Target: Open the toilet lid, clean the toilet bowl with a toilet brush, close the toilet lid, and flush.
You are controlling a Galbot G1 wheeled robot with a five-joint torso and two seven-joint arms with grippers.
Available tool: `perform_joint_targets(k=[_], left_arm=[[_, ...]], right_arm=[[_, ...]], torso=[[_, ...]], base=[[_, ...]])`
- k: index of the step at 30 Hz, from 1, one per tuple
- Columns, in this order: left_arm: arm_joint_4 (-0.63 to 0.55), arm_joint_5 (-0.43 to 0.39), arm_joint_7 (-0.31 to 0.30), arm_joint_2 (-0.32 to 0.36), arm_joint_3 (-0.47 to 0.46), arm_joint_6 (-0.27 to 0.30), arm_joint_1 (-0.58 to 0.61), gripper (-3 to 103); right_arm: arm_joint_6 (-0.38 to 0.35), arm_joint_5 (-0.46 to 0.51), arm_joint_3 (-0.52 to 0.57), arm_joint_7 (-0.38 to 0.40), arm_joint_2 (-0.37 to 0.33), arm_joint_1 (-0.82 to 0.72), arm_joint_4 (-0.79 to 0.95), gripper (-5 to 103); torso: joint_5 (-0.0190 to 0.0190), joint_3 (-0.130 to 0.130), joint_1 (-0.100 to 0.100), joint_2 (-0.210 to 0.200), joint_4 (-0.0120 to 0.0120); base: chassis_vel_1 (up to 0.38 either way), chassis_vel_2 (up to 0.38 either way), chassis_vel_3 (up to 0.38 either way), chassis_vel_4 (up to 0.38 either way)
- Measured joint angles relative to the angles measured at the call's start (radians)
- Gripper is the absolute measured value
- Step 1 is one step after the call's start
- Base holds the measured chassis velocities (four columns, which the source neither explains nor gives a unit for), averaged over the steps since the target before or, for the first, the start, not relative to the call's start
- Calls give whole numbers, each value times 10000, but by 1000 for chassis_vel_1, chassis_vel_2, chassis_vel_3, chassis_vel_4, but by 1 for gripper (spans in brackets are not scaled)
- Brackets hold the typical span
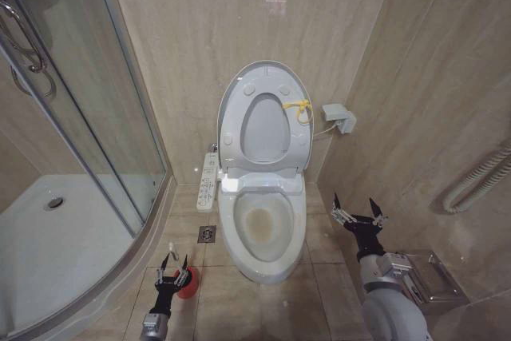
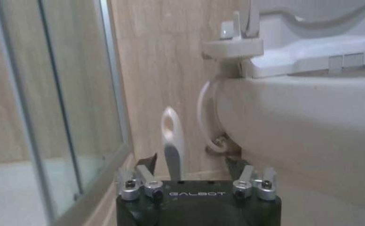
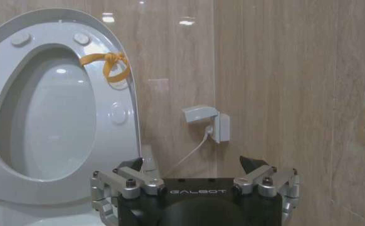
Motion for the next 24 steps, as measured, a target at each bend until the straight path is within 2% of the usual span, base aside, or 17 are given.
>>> perform_joint_targets(k=[2,4,6,7,8,12,13,16,17,21,22,23,24], left_arm=[[-678,405,-433,42,-241,65,442,75],[-932,518,-568,60,-339,103,614,75],[-1690,760,-819,115,-672,257,1076,75],[-2123,853,-922,147,-851,364,1313,98],[-2123,853,-922,147,-851,364,1313,98],[-4107,1013,-1155,278,-1499,927,2249,98],[-4107,1013,-1155,278,-1499,927,2249,98],[-6094,1144,-1367,382,-2151,1634,3083,100],[-6094,1144,-1367,382,-2151,1634,3083,100],[-8157,1490,-1787,486,-2819,2710,4026,100],[-8765,1480,-1953,508,-2945,3139,4291,100],[-8765,1480,-1953,508,-2945,3139,4291,100],[-9264,1387,-2093,526,-3034,3521,4491,100]], right_arm=[[0,0,0,0,0,0,0,100],[0,0,0,0,0,0,0,100],[0,0,0,0,0,0,0,100],[0,0,0,0,0,0,0,100],[0,0,0,0,0,0,0,100],[0,0,0,0,0,0,0,100],[0,0,0,0,0,0,0,100],[0,0,0,0,0,0,0,100],[0,0,0,0,0,0,0,100],[0,0,1,1,0,1,0,100],[0,0,0,0,0,0,0,100],[0,0,0,0,0,0,0,100],[0,0,0,0,0,0,0,100]], torso=[[0,0,-1,0,-1],[0,0,-1,0,-1],[0,0,-1,0,0],[-1,0,-1,0,-1],[-1,0,-1,0,-1],[-1,0,-1,0,0],[-1,0,-1,0,0],[0,0,-1,0,-2],[0,0,-1,0,-2],[0,0,-1,0,0],[1,0,0,0,-1],[1,0,0,0,-1],[0,0,0,0,0]], base=[[0,0,0,0],[0,0,0,0],[0,0,0,0],[0,0,0,0],[0,0,0,0],[0,0,0,0],[0,0,0,0],[0,0,0,0],[0,0,0,0],[0,0,0,0],[0,0,0,0],[0,0,0,0],[0,0,0,0]])
